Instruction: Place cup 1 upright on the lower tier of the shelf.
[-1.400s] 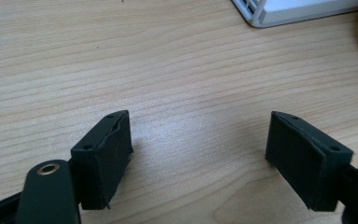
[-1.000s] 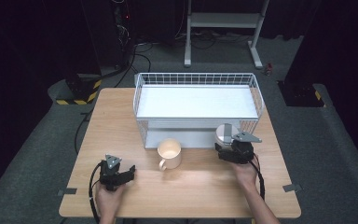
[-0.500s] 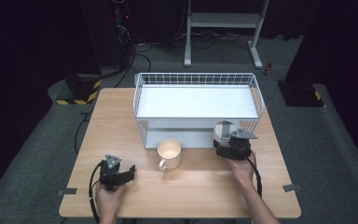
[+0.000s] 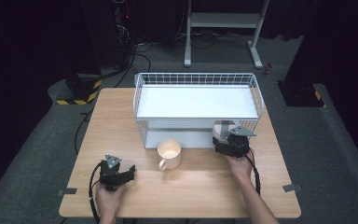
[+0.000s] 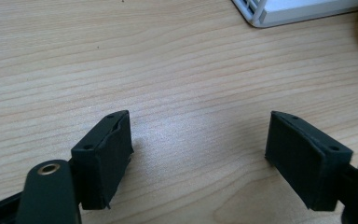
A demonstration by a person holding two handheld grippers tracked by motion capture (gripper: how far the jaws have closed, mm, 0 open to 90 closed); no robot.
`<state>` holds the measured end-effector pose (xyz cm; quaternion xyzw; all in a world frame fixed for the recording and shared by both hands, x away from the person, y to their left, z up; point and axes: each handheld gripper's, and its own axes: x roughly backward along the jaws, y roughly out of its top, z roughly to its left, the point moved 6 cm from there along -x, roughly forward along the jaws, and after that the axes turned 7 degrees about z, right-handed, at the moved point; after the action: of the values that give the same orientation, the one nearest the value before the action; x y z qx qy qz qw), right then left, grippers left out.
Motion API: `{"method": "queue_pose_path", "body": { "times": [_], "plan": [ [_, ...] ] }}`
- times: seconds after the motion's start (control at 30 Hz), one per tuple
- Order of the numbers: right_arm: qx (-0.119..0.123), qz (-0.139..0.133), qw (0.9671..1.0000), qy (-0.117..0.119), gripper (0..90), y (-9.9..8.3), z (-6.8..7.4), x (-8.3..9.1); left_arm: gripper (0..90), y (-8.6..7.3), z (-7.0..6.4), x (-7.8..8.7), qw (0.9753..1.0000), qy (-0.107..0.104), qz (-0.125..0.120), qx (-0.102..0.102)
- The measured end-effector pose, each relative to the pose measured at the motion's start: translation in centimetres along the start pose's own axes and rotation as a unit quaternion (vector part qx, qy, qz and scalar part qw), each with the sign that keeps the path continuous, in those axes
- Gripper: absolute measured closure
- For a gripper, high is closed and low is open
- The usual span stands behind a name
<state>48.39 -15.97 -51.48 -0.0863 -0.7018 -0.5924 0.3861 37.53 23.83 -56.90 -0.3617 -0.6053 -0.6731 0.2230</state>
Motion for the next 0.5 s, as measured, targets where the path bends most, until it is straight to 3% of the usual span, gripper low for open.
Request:
{"method": "queue_pose_path", "body": {
  "times": [0.5],
  "plan": [
    [0.001, 0.013, 0.9999, 0.009, 12.8, -0.05, 0.04, -0.11, 22.6, 0.00, 0.00, 0.00, 1.0000, 0.000, 0.000, 0.000]
  ]
}}
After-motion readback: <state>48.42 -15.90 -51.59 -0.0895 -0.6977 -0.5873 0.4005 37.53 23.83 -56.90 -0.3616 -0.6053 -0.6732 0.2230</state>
